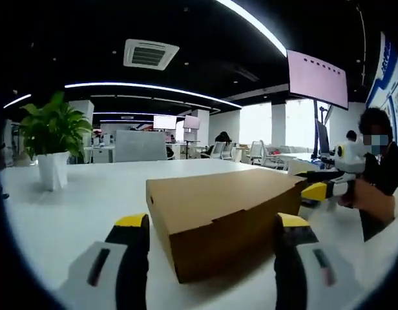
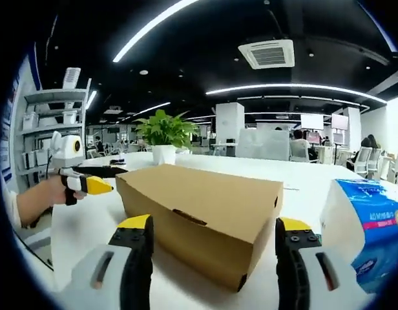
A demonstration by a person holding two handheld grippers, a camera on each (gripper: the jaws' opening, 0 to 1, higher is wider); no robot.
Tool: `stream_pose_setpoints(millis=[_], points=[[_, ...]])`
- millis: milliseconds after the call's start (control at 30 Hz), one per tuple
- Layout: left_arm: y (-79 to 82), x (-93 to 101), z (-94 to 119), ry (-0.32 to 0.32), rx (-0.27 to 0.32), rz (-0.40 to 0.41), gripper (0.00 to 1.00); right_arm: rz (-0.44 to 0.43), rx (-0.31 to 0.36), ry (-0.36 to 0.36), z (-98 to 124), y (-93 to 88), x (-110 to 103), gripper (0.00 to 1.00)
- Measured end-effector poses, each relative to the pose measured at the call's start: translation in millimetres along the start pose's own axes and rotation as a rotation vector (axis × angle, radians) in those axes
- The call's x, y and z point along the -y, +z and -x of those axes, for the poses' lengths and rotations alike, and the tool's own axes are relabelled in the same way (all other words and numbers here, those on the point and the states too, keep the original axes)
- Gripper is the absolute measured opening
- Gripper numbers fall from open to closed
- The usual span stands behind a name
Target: Operate the shoe box by opening the lid, removing the specified soft item, and placing it in the target area until the item is outside and the box remains undamaged.
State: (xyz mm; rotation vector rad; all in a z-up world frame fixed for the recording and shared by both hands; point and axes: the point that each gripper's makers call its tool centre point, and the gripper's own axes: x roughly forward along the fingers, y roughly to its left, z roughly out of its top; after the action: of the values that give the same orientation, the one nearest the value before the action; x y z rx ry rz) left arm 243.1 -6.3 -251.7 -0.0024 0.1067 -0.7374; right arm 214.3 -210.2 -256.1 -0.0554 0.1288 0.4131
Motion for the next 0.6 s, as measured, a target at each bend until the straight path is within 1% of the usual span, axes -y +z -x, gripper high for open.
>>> stream_pose_setpoints(millis=[33,100,167,200,233,300,400,433,600], points=[[0.5,-0.1,-1,0.003,0.001,-0.007,0.80,0.034,0.006,-0.015,-1,1.2,0,0.79],[0.0,-0.1,-5,0.007,-0.006,-0.018,0.78,0.038,0.003,-0.013,-2,0.1,-1,0.79],[-2.5,2.1,-8,-0.006,-0.021,-0.020,0.75,0.041,-0.005,-0.009,-5,-2.5,-1,0.79],[-3.3,-0.4,-9,0.010,-0.023,-0.028,0.74,0.042,-0.015,-0.010,-6,-5.2,0,0.78],[-3.5,0.5,-10,0.009,-0.023,-0.029,0.74,0.042,-0.019,-0.007,-8,-6.6,1,0.77],[-4.1,-0.1,-11,0.023,-0.023,-0.042,0.73,0.042,-0.009,-0.009,-8,-5.4,1,0.77],[-7.0,-8.6,-12,0.075,-0.046,-0.124,0.66,0.040,-0.007,-0.009,-7,-5.2,1,0.76],[-7.2,-4.8,-14,0.061,-0.044,-0.101,0.66,0.041,-0.008,-0.010,-7,-5.2,1,0.76],[-6.4,-6.6,-13,0.063,-0.043,-0.103,0.66,0.056,-0.011,-0.022,-7,-6.0,1,0.77]])
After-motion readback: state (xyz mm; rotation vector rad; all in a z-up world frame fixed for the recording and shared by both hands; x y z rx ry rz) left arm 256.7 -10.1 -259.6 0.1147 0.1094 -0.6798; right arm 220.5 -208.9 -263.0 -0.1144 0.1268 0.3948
